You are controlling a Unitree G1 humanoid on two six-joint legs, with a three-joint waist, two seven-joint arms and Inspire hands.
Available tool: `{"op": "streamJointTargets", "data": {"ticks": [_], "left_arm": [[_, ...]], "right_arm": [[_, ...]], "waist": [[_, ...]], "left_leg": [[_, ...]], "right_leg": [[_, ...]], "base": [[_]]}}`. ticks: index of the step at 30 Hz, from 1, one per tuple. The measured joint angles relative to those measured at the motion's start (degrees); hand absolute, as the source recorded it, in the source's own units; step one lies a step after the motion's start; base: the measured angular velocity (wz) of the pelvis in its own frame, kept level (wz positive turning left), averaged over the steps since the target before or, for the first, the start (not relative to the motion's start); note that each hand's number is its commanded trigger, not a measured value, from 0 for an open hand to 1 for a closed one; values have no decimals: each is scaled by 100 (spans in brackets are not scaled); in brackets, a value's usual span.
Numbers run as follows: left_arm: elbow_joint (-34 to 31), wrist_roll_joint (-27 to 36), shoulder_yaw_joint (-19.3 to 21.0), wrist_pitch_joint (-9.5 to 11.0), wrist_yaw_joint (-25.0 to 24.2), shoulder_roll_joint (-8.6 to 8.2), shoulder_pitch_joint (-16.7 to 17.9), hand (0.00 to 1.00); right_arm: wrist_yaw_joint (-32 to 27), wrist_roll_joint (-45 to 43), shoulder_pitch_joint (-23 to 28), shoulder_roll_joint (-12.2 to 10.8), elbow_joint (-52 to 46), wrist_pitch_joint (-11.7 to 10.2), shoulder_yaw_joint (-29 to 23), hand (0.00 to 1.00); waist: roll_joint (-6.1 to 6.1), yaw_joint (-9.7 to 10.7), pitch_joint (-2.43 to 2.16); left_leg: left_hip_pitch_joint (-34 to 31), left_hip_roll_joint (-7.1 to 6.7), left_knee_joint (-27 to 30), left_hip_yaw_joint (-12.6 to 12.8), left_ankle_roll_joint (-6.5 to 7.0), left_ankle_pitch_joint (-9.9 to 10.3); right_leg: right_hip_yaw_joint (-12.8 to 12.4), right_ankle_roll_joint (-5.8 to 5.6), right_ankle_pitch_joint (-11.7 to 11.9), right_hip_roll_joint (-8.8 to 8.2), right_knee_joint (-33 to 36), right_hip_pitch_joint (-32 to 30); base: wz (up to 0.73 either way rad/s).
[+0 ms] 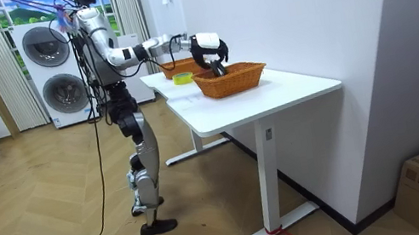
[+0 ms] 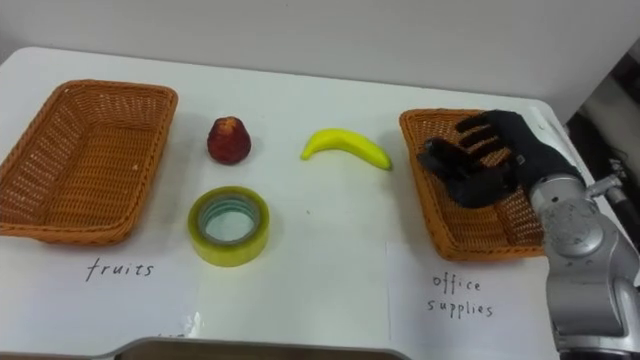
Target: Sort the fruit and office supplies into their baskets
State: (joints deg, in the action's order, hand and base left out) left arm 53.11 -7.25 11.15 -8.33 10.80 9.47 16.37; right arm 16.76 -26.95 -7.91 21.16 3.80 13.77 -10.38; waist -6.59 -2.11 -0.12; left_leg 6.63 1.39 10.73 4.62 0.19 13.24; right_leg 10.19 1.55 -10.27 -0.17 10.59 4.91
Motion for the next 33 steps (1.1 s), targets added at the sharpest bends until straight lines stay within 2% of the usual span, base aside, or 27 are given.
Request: {"op": "streamJointTargets", "data": {"ticks": [33], "left_arm": [[-147, -18, 0, -47, -1, -4, 18, 0]], "right_arm": [[7, 174, 0, 0, -2, 4, 0, 0]], "waist": [[4, -2, -2]], "left_leg": [[-2, -1, -2, 15, 0, 0]], "right_leg": [[-14, 0, 0, 16, 5, -16]], "base": [[0]]}}
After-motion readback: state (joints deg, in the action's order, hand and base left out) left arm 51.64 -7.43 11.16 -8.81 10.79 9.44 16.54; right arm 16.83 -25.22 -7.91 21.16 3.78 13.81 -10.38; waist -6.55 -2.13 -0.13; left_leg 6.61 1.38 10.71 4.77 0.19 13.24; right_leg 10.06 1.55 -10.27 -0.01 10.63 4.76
